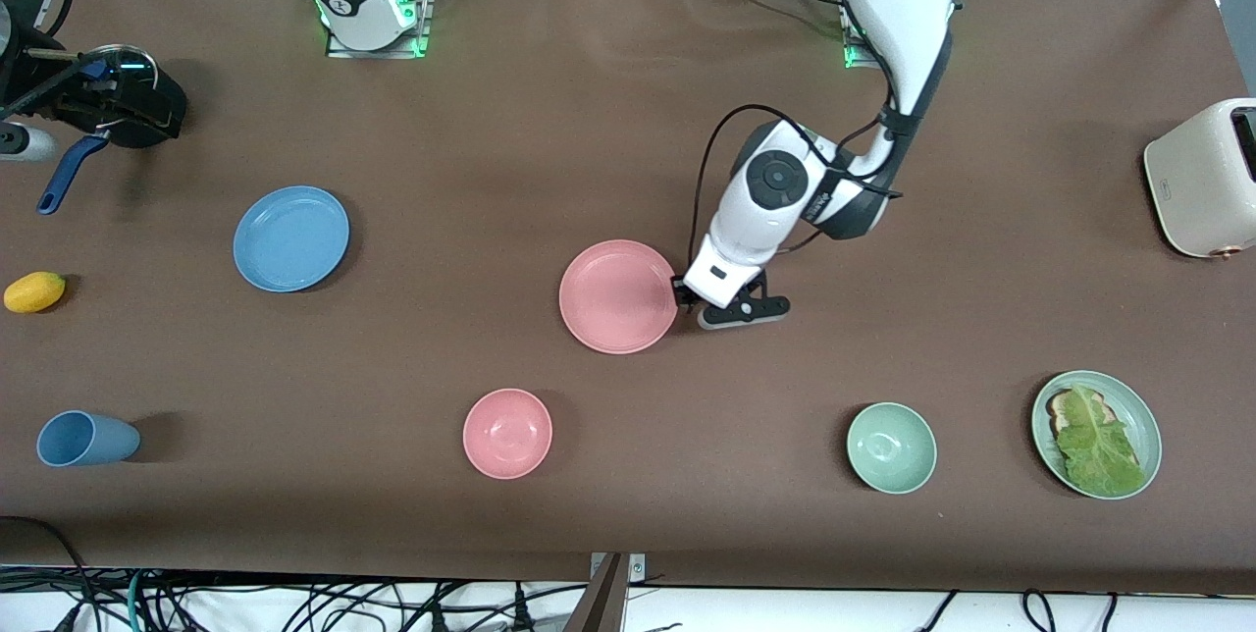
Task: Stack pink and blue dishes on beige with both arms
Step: 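Open the left gripper and withdraw it toward its base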
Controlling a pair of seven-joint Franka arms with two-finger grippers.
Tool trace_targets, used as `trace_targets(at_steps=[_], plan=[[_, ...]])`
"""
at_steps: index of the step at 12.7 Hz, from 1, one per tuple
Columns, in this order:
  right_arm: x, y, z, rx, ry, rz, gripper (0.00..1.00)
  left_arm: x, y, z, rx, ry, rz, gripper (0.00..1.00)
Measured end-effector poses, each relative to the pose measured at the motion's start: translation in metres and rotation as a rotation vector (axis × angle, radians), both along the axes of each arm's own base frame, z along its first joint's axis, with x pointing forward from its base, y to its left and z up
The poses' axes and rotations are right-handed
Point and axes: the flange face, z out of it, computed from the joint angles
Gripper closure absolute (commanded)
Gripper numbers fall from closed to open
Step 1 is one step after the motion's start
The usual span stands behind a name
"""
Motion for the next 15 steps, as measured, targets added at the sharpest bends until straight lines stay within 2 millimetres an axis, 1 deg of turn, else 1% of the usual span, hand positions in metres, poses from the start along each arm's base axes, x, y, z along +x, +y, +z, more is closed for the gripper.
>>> trace_targets(at_steps=[1, 3, 5, 6, 7, 8, 9, 11, 13, 14, 15], plan=[[0.001, 0.0, -0.001, 0.0, -0.001, 0.001, 0.0, 0.011, 0.021, 0.016, 0.017, 0.011, -0.034, 0.39], [0.001, 0.001, -0.001, 0.0, -0.001, 0.002, 0.0, 0.028, 0.071, 0.057, 0.043, 0.037, -0.086, 0.38], [0.003, 0.001, -0.007, 0.0, 0.009, 0.001, 0.0, 0.037, 0.124, 0.099, 0.062, 0.063, -0.148, 0.37], [0.007, -0.003, -0.015, -0.001, 0.016, -0.008, 0.0, 0.041, 0.152, 0.116, 0.067, 0.069, -0.187, 0.37], [0.014, -0.013, -0.025, -0.002, 0.019, -0.029, 0.0, 0.044, 0.179, 0.129, 0.071, 0.073, -0.218, 0.37], [0.021, -0.029, -0.037, -0.003, 0.024, -0.058, 0.0, 0.046, 0.205, 0.138, 0.074, 0.078, -0.24, 0.37], [0.026, -0.044, -0.049, -0.006, 0.038, -0.084, 0.0, 0.048, 0.226, 0.145, 0.075, 0.081, -0.259, 0.37], [0.033, -0.06, -0.081, -0.009, 0.101, -0.114, 0.0, 0.049, 0.261, 0.155, 0.076, 0.086, -0.299, 0.37], [0.039, -0.082, -0.129, -0.014, 0.184, -0.153, 0.0, 0.046, 0.299, 0.168, 0.075, 0.097, -0.318, 0.3], [0.043, -0.094, -0.154, -0.017, 0.213, -0.168, 0.0, 0.043, 0.318, 0.177, 0.074, 0.104, -0.318, 0.27], [0.049, -0.101, -0.179, -0.022, 0.222, -0.175, 0.0, 0.039, 0.333, 0.189, 0.072, 0.112, -0.313, 0.22]])
